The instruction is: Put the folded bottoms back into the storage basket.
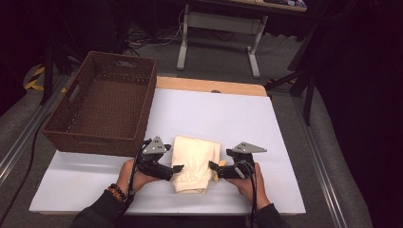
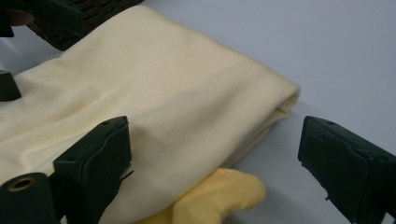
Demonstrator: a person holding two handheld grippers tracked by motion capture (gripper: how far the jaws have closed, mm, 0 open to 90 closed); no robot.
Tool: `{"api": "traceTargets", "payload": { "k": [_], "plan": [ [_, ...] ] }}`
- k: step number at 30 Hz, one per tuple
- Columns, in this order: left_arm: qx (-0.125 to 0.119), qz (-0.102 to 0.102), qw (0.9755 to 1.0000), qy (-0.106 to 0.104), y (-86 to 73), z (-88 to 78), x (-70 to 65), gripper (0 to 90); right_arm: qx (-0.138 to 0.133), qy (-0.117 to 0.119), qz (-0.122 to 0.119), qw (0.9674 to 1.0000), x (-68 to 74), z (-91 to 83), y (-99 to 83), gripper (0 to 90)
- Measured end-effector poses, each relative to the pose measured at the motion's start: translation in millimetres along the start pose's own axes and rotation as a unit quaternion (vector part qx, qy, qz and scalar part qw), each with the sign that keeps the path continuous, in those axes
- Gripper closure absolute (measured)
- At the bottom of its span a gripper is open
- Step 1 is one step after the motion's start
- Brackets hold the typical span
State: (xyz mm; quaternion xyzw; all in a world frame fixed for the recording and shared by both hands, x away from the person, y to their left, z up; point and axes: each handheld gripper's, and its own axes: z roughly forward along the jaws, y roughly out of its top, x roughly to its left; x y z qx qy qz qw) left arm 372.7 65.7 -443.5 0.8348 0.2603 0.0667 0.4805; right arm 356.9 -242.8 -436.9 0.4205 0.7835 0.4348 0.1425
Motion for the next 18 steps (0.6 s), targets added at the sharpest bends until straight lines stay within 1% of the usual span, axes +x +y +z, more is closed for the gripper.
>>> {"api": "traceTargets", "payload": {
  "k": [2, 3, 4, 6, 8, 9, 10, 11, 12, 13, 15, 16, 17, 18],
  "plan": [
    [0.006, -0.026, 0.9997, -0.001, -1.8, 7.4, 5.0, 13.4, 0.001, 0.001, 0.009, 1.0000, 1.1, 4.5, 0.2, 10.3],
    [0.007, -0.035, 0.9993, -0.005, -2.3, 9.4, 6.5, 13.3, 0.003, 0.003, 0.011, 0.9999, 2.0, 7.9, 0.3, 10.4],
    [0.013, -0.050, 0.9986, -0.008, -3.3, 12.9, 8.2, 13.8, 0.006, 0.005, 0.013, 0.9999, 2.9, 10.2, 0.4, 10.3],
    [0.022, -0.063, 0.9977, -0.010, -4.6, 18.4, 10.0, 14.1, 0.016, 0.008, 0.020, 0.9996, 4.2, 16.7, 0.4, 10.6],
    [0.029, -0.082, 0.9960, -0.020, -6.0, 23.4, 11.7, 14.5, 0.031, 0.017, 0.028, 0.9990, 5.7, 23.2, -0.6, 11.6],
    [0.039, -0.092, 0.9946, -0.028, -6.5, 25.9, 12.5, 15.5, 0.038, 0.021, 0.033, 0.9985, 6.2, 26.2, -1.4, 11.9],
    [0.044, -0.092, 0.9944, -0.028, -6.0, 26.8, 13.6, 15.7, 0.044, 0.024, 0.037, 0.9980, 6.1, 29.0, -2.1, 12.0],
    [0.046, -0.099, 0.9936, -0.029, -5.7, 27.5, 13.1, 16.2, 0.050, 0.027, 0.041, 0.9975, 5.8, 31.5, -2.7, 12.1],
    [0.053, -0.102, 0.9928, -0.032, -5.7, 28.5, 13.6, 17.6, 0.053, 0.028, 0.044, 0.9973, 5.7, 32.9, -2.7, 12.2],
    [0.059, -0.111, 0.9915, -0.036, -5.6, 30.0, 14.0, 19.1, 0.055, 0.027, 0.042, 0.9972, 5.9, 33.3, -2.2, 12.5],
    [0.062, -0.117, 0.9904, -0.040, -5.2, 30.4, 13.2, 20.9, 0.057, 0.026, 0.040, 0.9972, 7.0, 34.5, -1.6, 13.5],
    [0.061, -0.107, 0.9917, -0.036, -4.8, 30.5, 14.2, 22.9, 0.058, 0.024, 0.038, 0.9973, 7.4, 35.0, -1.3, 14.0],
    [0.063, -0.111, 0.9909, -0.042, -4.8, 31.1, 13.2, 24.4, 0.058, 0.023, 0.038, 0.9973, 8.3, 35.3, -1.2, 14.8],
    [0.066, -0.112, 0.9907, -0.040, -4.6, 30.9, 12.2, 26.6, 0.058, 0.019, 0.037, 0.9975, 9.6, 35.8, -1.1, 16.3]
  ]
}}
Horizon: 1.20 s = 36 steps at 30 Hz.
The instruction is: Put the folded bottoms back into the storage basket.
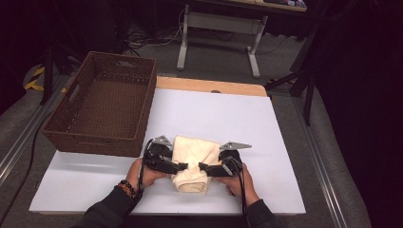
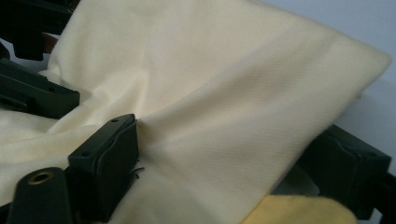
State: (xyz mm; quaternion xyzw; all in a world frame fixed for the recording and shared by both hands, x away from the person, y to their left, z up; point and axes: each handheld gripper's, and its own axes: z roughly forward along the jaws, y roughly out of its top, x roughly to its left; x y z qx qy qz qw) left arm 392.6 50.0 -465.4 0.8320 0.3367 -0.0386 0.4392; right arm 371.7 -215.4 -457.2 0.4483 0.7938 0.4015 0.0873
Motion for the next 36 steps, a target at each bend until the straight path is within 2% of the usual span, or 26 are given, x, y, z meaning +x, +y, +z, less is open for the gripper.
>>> {"api": "traceTargets", "payload": {
  "k": [3, 5, 7, 8, 12, 14, 17, 23, 26, 32, 36],
  "plan": [
    [0.002, 0.000, 1.0000, -0.003, -0.1, 0.6, -1.1, 34.2, -0.002, -0.008, -0.009, 0.9999, 5.1, 1.9, 0.1, 23.9],
    [0.003, -0.004, 0.9998, -0.020, -0.8, 1.1, -0.8, 41.8, -0.001, -0.008, -0.011, 0.9999, 7.6, 2.3, 0.2, 29.5],
    [0.005, -0.013, 0.9991, -0.039, -1.6, 1.3, -0.3, 52.0, -0.001, 0.004, -0.007, 1.0000, 7.7, 1.9, -0.3, 37.2],
    [0.006, -0.006, 0.9990, -0.045, -1.5, 1.1, 0.2, 56.4, -0.002, 0.011, -0.004, 0.9999, 7.5, 1.8, -0.7, 43.1],
    [0.006, 0.002, 0.9987, -0.051, -1.6, 0.5, -1.2, 64.6, 0.001, 0.041, 0.002, 0.9992, 7.8, 2.0, -2.1, 57.2],
    [0.002, 0.009, 0.9987, -0.049, -1.8, 0.6, -2.2, 66.1, 0.000, 0.048, 0.006, 0.9988, 6.8, 1.4, -2.3, 60.7],
    [-0.003, 0.017, 0.9988, -0.045, -2.5, -0.2, -4.5, 67.3, -0.004, 0.057, 0.004, 0.9984, 5.5, -0.2, -2.8, 63.2],
    [-0.016, 0.052, 0.9980, -0.034, -3.5, -3.5, -9.0, 68.3, -0.024, 0.059, -0.012, 0.9979, 7.6, -4.8, -4.8, 64.3],
    [-0.018, 0.071, 0.9968, -0.031, -2.4, -6.7, -10.9, 68.3, -0.033, 0.059, -0.023, 0.9974, 9.8, -8.0, -4.7, 64.5],
    [-0.029, 0.113, 0.9929, -0.021, 0.2, -16.1, -19.3, 68.4, -0.058, 0.063, -0.048, 0.9952, 15.0, -19.4, -3.1, 65.0],
    [-0.036, 0.126, 0.9913, -0.017, 0.8, -20.8, -23.0, 68.4, -0.071, 0.062, -0.060, 0.9937, 19.0, -25.6, -1.4, 65.1]
  ]
}}
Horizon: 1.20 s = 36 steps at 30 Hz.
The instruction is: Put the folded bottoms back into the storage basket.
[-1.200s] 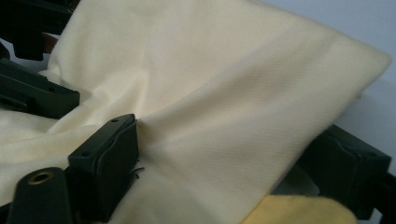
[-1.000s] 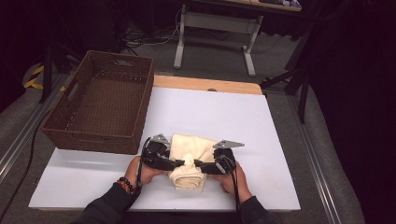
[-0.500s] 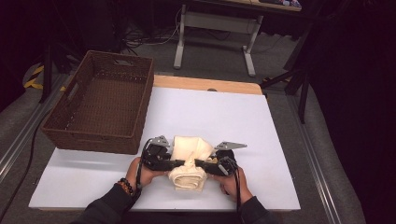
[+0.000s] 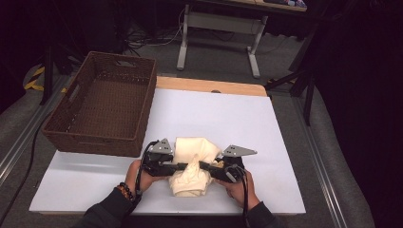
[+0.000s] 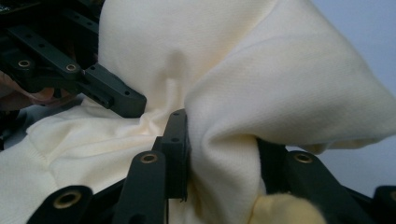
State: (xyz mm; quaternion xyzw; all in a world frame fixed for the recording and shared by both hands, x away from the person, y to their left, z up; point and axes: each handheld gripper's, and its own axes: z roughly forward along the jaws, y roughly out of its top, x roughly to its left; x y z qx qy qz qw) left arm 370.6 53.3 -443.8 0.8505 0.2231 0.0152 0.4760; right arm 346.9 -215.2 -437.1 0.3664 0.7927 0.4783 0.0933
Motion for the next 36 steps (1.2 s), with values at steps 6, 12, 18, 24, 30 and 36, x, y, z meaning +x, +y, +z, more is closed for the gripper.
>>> {"api": "traceTargets", "payload": {
  "k": [6, 12, 18, 24, 30, 36],
  "plan": [
    [-0.014, 0.019, 0.9997, 0.012, 2.4, -6.0, -5.9, 68.5, -0.018, -0.001, -0.014, 0.9997, 4.7, -5.5, 2.3, 65.1],
    [-0.026, 0.032, 0.9989, 0.019, 4.9, -10.3, -9.5, 68.6, -0.034, -0.005, -0.030, 0.9990, 8.9, -11.2, 5.6, 65.1],
    [-0.036, 0.046, 0.9978, 0.030, 7.8, -13.3, -12.5, 68.6, -0.045, -0.010, -0.042, 0.9980, 12.5, -15.9, 9.2, 65.2],
    [-0.044, 0.056, 0.9968, 0.037, 11.6, -16.2, -14.3, 68.6, -0.054, -0.012, -0.053, 0.9971, 16.3, -21.1, 15.0, 65.1],
    [-0.050, 0.062, 0.9960, 0.040, 16.4, -19.4, -15.1, 68.7, -0.063, -0.014, -0.061, 0.9961, 18.4, -25.2, 21.5, 65.2],
    [-0.058, 0.061, 0.9952, 0.049, 20.1, -24.6, -13.7, 68.8, -0.064, -0.016, -0.070, 0.9953, 21.5, -25.4, 31.1, 65.2]
  ]
}}
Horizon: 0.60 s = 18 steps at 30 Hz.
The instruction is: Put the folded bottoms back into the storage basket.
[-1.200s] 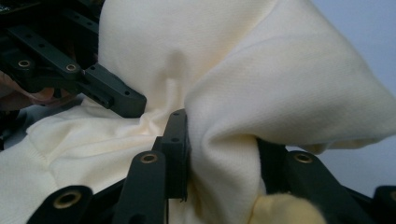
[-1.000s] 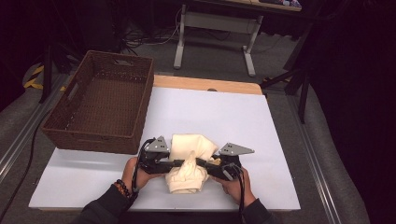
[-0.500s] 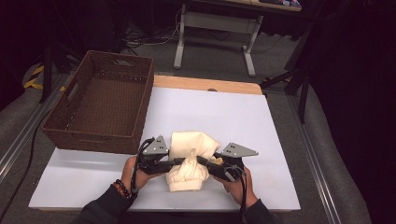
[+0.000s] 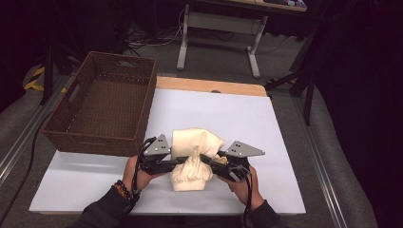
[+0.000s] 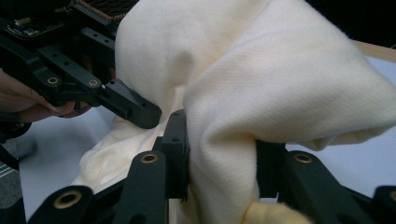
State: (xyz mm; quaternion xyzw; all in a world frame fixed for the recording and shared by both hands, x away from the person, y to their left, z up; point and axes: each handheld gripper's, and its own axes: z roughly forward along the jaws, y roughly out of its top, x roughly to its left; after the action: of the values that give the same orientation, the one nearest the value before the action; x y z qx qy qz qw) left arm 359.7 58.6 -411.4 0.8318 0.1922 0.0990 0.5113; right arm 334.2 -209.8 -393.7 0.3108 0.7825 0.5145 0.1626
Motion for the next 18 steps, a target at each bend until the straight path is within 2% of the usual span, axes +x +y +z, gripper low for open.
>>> {"api": "traceTargets", "payload": {
  "k": [9, 18],
  "plan": [
    [-0.012, -0.003, 0.9998, 0.015, 9.0, -16.5, 9.0, 68.9, -0.004, 0.008, -0.010, 0.9999, 2.2, 7.6, 23.1, 65.3],
    [-0.013, -0.007, 0.9993, 0.034, 14.8, -34.6, 16.1, 69.2, -0.009, 0.011, -0.028, 0.9995, 10.5, 19.0, 41.9, 65.3]
  ]
}}
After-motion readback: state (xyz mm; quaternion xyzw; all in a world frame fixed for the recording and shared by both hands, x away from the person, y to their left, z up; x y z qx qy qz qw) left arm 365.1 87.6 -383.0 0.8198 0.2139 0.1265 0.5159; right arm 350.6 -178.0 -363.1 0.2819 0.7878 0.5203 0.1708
